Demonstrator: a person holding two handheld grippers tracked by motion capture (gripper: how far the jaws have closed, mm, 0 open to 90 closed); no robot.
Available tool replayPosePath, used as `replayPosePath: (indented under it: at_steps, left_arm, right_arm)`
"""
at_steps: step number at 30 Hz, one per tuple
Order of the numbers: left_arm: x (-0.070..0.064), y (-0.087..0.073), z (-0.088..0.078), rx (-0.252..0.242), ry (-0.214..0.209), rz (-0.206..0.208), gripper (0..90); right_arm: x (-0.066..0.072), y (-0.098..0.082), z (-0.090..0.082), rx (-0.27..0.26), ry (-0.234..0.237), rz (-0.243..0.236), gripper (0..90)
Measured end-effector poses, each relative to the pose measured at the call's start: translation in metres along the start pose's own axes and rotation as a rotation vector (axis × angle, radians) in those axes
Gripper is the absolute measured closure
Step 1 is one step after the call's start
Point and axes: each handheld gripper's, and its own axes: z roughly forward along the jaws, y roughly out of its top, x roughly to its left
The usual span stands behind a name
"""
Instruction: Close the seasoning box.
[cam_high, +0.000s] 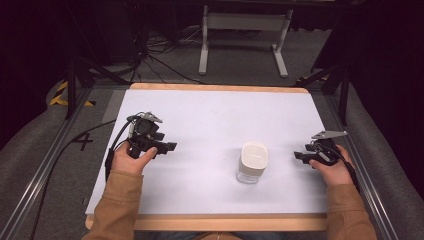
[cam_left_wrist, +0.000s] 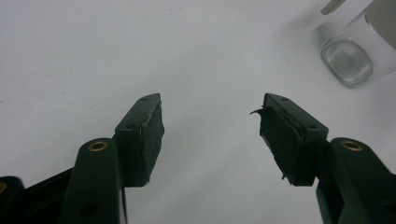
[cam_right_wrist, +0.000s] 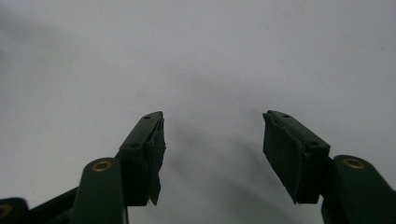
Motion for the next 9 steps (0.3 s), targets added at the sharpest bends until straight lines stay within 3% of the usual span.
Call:
replayPosePath:
  at_steps: [9]
  left_arm:
    - [0.0000, 0.0007, -0.0004, -0.006, 0.007, 0.009, 39.6]
  right_arm:
    - [0.0025, 0.0003, 0.0021, -0.014, 0.014, -0.001, 38.6]
